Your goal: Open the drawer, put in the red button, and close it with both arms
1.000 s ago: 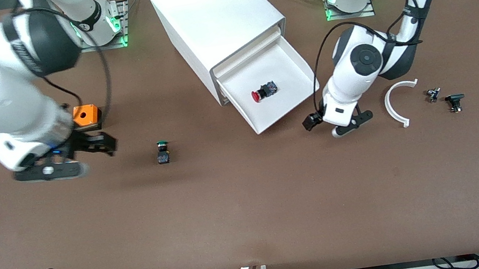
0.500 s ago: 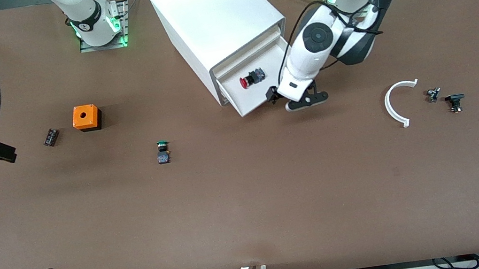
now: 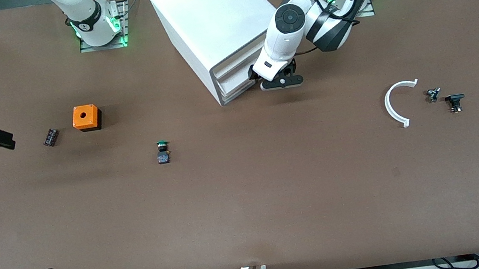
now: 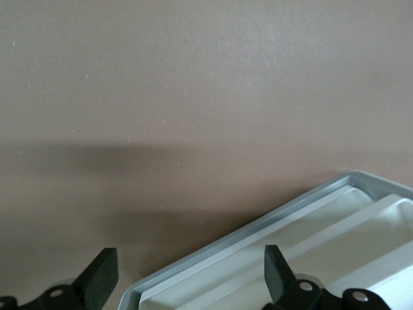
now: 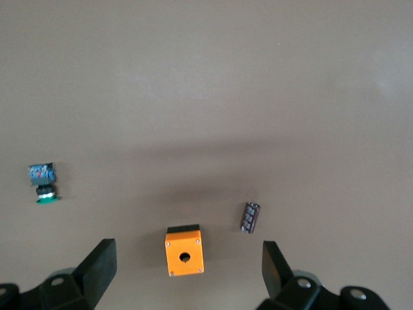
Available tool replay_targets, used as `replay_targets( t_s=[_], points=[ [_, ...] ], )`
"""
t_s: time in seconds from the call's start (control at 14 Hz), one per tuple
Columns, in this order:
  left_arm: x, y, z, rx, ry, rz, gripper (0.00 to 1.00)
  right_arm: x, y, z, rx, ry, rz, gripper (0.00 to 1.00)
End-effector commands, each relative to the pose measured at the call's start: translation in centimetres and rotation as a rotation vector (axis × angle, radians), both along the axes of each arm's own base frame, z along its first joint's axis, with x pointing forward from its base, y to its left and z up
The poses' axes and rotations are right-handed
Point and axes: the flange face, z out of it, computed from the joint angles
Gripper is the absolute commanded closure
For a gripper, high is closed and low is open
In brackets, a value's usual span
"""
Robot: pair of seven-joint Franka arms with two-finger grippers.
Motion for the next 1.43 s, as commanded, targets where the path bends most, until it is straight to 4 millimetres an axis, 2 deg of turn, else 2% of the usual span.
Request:
replay_targets(
  t_s=[0.0, 0.21, 0.36, 0.5, 0.57, 0.64, 0.86, 0.93, 1.0, 1.21, 1.36],
  points=[
    [-0.7, 0.5, 0.3, 0.031, -0.014, -0.012, 0.00, -3.3, 0.7, 0.2, 0.016, -0.026, 0.029, 0.00],
    [-2.5, -1.3, 0.8, 0.020, -0.016, -0.058, 0.00, -6.5, 0.6, -0.9, 0.018, -0.078, 0.036, 0.00],
    [-2.3, -1.2, 0.9, 0.016, -0.019, -0.055, 0.00, -6.5, 0.8, -0.7, 0.021, -0.078, 0.036, 0.00],
    [-0.5, -0.2, 2.0, 0.009, -0.056, -0.030, 0.00, -6.1, 0.6, -0.8, 0.024, -0.079, 0.032, 0.00],
    [1.6, 1.4, 2.9, 0.004, -0.079, 0.017, 0.00, -6.1, 0.4, -0.9, 0.026, -0.076, 0.041, 0.00],
    [4.5, 3.5, 4.3, -0.007, -0.110, 0.081, 0.00, -6.2, 0.4, -0.9, 0.028, -0.071, 0.052, 0.00],
    [12.7, 11.2, 9.0, -0.020, -0.214, 0.277, 0.00, -6.3, 0.7, -0.1, 0.029, -0.047, 0.076, 0.00],
    [14.3, 13.6, 10.4, -0.012, -0.241, 0.310, 0.00, -6.0, 0.7, 0.4, 0.033, -0.057, 0.074, 0.00],
    [14.8, 15.3, 11.7, 0.014, -0.252, 0.262, 0.00, -5.6, 0.7, 0.4, 0.036, -0.061, 0.069, 0.00],
    [17.3, 22.4, 18.0, 0.090, -0.250, 0.042, 0.00, -5.2, 0.7, 1.0, 0.038, -0.074, 0.059, 0.00],
    [17.8, 27.1, 22.1, 0.106, -0.218, -0.084, 0.00, -5.2, 0.8, 1.0, 0.039, -0.074, 0.059, 0.00]
  ],
)
